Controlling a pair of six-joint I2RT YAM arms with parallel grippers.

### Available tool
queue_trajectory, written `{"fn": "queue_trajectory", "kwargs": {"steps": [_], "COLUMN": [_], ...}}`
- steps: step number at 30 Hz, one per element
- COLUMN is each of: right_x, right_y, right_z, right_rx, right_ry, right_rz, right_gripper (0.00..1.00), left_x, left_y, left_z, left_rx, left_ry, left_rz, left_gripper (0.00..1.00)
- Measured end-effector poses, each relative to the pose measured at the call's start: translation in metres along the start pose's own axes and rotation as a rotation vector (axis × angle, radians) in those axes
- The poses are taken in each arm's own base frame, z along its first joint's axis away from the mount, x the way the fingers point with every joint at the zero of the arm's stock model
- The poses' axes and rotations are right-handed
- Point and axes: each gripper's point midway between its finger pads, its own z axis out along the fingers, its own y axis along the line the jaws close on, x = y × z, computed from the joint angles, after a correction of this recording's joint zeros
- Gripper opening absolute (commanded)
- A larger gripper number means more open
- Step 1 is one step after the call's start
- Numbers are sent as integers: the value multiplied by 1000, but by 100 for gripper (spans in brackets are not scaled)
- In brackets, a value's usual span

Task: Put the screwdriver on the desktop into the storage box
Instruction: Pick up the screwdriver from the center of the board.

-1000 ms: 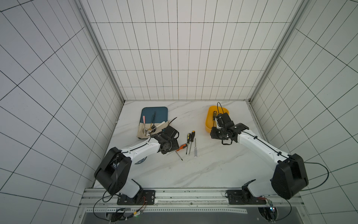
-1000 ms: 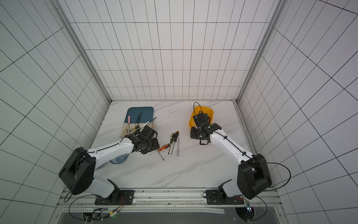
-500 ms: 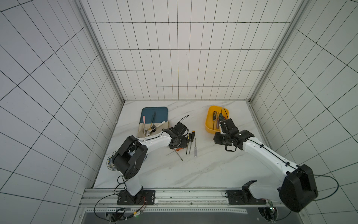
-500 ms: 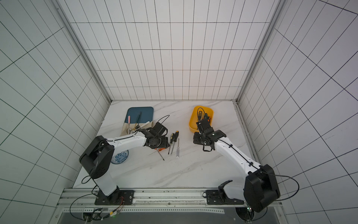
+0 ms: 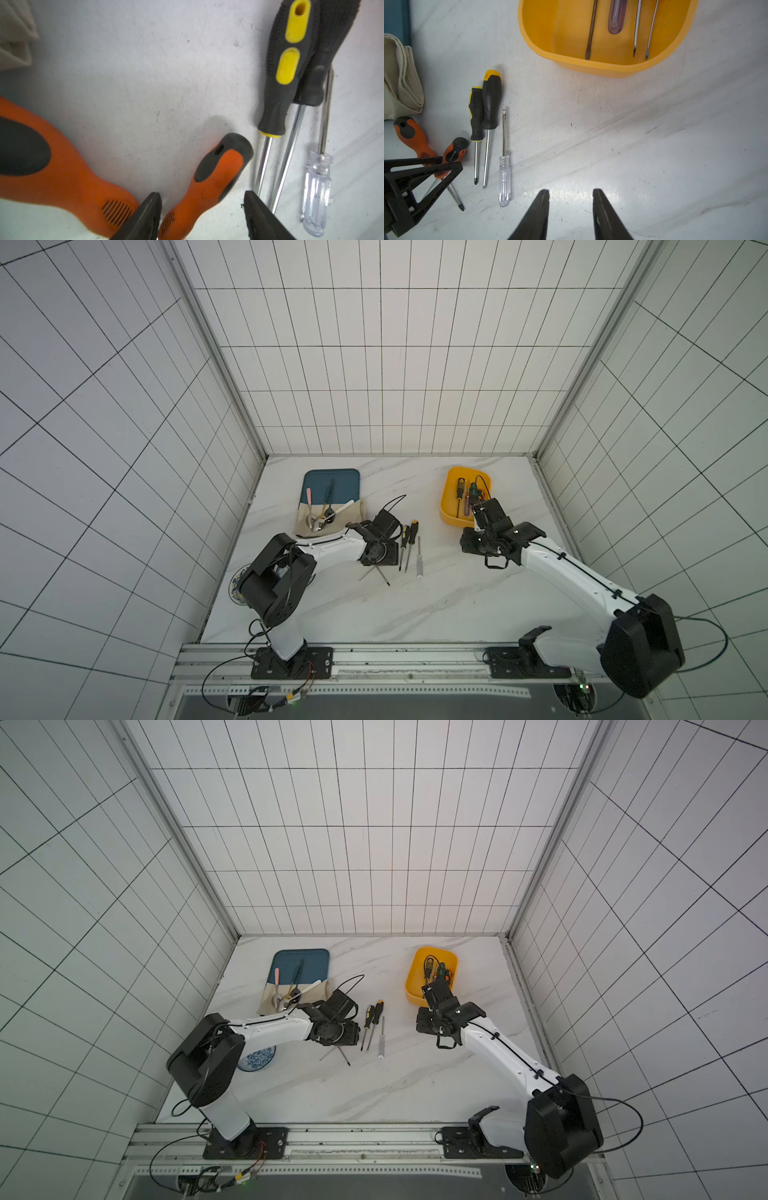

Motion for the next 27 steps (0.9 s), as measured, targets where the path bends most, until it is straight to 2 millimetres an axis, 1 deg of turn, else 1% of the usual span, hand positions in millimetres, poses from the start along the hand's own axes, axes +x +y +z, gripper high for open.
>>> {"fn": "queue_trajectory", "kwargs": {"steps": [4, 9, 11, 13, 15, 18, 23, 26, 27], "right_x": [2, 7, 7, 7, 7, 7, 7, 7, 7], "right_y": [-1, -4, -4, -4, -4, -4, -4, -4, -4], "right_z": [2, 4, 4, 5, 4, 4, 4, 4, 4], "right_rx": [2, 9, 9, 10, 9, 9, 9, 9, 9], "right_ry": [3, 15, 15, 16, 15, 16, 15, 15, 14], "right_rz": [4, 11, 12, 14, 15, 15, 17, 19, 19], "right_gripper": [39, 39, 39, 39, 39, 39, 39, 39, 39], "left_x": [5, 11, 12, 12, 13, 15, 16, 17, 17], "left_y": [-4, -8, -10, -10, -10, -8, -8, -8, -9], "left_z": [0, 1, 1, 1, 2, 2, 5, 6, 6], "left_rx": [1, -3, -7, -14, -23, -41, -63, -73, -74], "left_ry": [3, 7, 5, 0, -5, -5, -9, -13, -15], "left_rz": [18, 44, 54, 62, 72, 82, 92, 105, 104], "left_gripper": [62, 55, 54, 49, 47, 37, 33, 18, 11]}}
